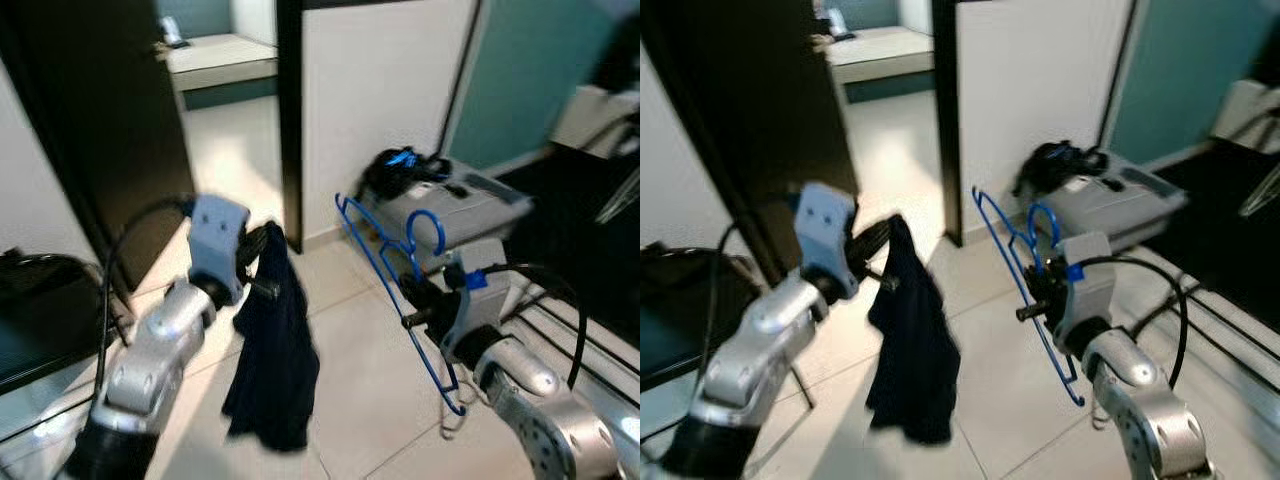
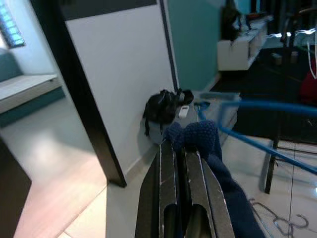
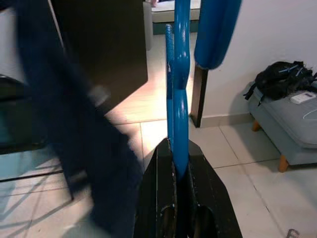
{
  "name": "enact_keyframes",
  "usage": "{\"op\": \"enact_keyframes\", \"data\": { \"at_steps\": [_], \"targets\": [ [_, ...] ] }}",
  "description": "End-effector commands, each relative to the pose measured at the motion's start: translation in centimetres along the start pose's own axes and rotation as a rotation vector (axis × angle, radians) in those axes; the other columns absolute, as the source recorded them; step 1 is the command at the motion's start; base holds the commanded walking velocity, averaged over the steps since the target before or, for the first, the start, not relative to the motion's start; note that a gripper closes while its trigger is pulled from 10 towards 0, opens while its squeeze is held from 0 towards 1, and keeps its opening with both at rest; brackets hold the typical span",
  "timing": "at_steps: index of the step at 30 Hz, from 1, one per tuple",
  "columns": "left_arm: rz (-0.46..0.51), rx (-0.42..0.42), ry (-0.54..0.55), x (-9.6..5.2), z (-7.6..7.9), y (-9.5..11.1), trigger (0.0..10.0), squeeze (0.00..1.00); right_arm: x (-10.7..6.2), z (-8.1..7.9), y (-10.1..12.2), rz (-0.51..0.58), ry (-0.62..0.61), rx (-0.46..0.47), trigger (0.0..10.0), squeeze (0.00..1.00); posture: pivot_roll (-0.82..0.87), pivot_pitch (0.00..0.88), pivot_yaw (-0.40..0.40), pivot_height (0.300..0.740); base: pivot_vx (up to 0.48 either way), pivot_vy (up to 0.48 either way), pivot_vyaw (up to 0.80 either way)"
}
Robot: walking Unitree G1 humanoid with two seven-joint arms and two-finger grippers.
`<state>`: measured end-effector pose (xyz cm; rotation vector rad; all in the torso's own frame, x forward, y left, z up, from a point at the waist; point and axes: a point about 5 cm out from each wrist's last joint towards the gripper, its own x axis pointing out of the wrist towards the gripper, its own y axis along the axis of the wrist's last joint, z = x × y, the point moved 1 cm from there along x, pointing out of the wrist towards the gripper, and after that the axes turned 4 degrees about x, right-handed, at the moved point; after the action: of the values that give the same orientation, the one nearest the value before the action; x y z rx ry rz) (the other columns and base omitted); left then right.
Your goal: Hang hanger
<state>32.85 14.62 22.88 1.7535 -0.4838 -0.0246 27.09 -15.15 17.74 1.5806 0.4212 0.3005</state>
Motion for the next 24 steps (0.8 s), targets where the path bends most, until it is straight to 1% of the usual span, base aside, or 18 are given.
{"op": "enact_keyframes", "data": {
  "at_steps": [1,3,4,5,7,9,10,11,12,13,15,18,21,24],
  "targets": [
    [0.013,0.027,0.010,0.3,-0.6,0.3,10.0,0.00,0.0,-0.2,0.3,0.004,0.026,0.000,10.0,0.00,-0.07,0.000,0.030,0.740,0.000,0.000,-0.78],
    [0.055,0.076,0.001,1.6,-1.7,1.9,10.0,0.00,-0.1,0.1,1.1,0.011,0.079,-0.013,10.0,0.00,-0.07,0.000,0.032,0.740,0.000,0.000,-0.78],
    [0.055,0.076,0.001,1.6,-1.7,1.9,10.0,0.00,-0.1,0.1,1.1,0.011,0.079,-0.013,10.0,0.00,-0.07,0.000,0.032,0.740,0.000,0.000,-0.77],
    [0.072,0.095,-0.009,2.1,-2.0,2.5,10.0,0.00,-0.2,0.1,1.4,0.015,0.104,-0.014,10.0,0.00,-0.07,0.000,0.034,0.740,0.000,0.000,-0.77],
    [0.090,0.128,-0.036,2.6,-2.0,3.2,10.0,0.00,-0.7,0.1,2.2,0.028,0.171,-0.009,10.0,0.00,-0.07,0.000,0.036,0.740,0.000,0.000,-0.78],
    [0.090,0.128,-0.036,2.6,-2.0,3.2,10.0,0.00,-0.7,0.1,2.2,0.028,0.171,-0.009,10.0,0.00,-0.07,0.000,0.036,0.740,0.000,0.000,-0.78],
    [0.101,0.149,-0.056,2.9,-1.9,3.5,10.0,0.00,-1.1,0.1,2.8,0.041,0.211,0.002,10.0,0.00,-0.07,0.000,0.036,0.740,0.000,0.000,0.00],
    [0.101,0.149,-0.056,2.9,-1.9,3.5,10.0,0.00,-1.1,0.1,2.8,0.041,0.211,0.002,10.0,0.00,-0.07,0.000,0.036,0.740,0.000,0.000,0.00],
    [0.110,0.175,-0.080,3.0,-1.7,3.8,10.0,0.00,-1.7,0.3,3.3,0.048,0.250,0.007,10.0,0.00,-0.08,0.000,0.037,0.740,0.000,0.000,0.00],
    [0.110,0.175,-0.080,3.0,-1.7,3.8,10.0,0.00,-1.7,0.3,3.3,0.048,0.250,0.007,10.0,0.00,-0.08,0.000,0.037,0.740,0.000,0.000,0.00],
    [0.127,0.206,-0.111,3.3,-1.6,4.1,10.0,0.00,-2.6,1.0,3.9,0.045,0.294,0.002,10.0,0.00,-0.08,0.000,0.037,0.740,0.000,0.000,0.00],
    [0.162,0.236,-0.153,3.5,-1.3,4.8,10.0,0.00,-3.6,2.0,4.8,0.034,0.319,-0.022,10.0,0.00,-0.08,0.000,0.040,0.740,0.000,0.000,0.00],
    [0.173,0.249,-0.165,3.6,-1.2,5.0,10.0,0.00,-3.8,2.0,5.1,0.029,0.340,-0.030,10.0,0.00,-0.08,0.000,0.040,0.740,0.000,0.000,0.00],
    [0.197,0.278,-0.196,3.7,-1.1,5.4,10.0,0.00,-4.5,1.9,5.4,0.001,0.401,-0.056,10.0,0.00,-0.09,0.000,0.041,0.740,0.000,0.000,0.00]
  ]
}}
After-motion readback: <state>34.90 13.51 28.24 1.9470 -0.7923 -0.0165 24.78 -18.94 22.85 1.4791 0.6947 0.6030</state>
